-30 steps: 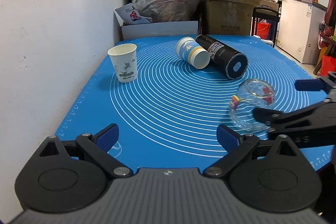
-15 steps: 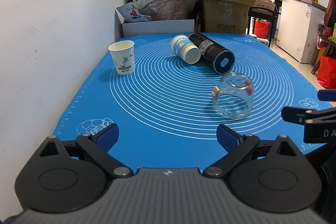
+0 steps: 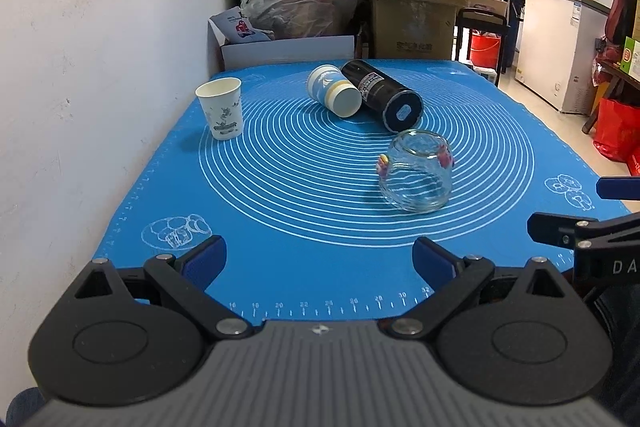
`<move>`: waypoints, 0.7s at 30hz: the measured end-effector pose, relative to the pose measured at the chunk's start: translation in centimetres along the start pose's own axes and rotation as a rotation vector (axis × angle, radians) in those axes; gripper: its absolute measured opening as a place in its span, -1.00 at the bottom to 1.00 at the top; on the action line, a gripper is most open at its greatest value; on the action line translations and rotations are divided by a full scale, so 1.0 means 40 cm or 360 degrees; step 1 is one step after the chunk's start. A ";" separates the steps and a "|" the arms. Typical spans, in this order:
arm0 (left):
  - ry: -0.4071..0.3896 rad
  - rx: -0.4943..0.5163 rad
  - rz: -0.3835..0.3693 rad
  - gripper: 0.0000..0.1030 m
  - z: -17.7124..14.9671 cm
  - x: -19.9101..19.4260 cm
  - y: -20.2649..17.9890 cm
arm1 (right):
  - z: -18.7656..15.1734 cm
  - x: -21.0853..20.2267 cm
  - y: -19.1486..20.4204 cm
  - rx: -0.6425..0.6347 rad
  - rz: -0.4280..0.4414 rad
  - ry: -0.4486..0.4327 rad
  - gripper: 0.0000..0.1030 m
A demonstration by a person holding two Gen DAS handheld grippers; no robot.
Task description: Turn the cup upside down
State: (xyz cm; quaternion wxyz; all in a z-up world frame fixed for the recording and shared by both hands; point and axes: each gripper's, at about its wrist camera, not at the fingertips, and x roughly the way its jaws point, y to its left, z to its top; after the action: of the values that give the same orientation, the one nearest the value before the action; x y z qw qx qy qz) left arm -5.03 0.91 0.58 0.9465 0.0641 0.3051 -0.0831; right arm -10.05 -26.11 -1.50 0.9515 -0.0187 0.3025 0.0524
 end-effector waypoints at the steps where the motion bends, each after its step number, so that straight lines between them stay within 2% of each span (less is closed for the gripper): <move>1: -0.0001 0.0003 -0.0001 0.91 -0.002 -0.002 -0.002 | -0.001 -0.001 -0.002 0.0004 0.0003 0.0000 1.00; 21: -0.0053 -0.0023 0.0006 0.91 -0.014 -0.041 -0.007 | -0.007 -0.053 -0.005 -0.0006 0.0027 -0.0062 1.00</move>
State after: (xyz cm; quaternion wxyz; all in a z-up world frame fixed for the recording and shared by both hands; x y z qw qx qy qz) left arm -6.71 0.93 1.06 0.9520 0.0564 0.2898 -0.0801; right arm -11.92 -26.50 -0.50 0.9567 -0.0169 0.2840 0.0613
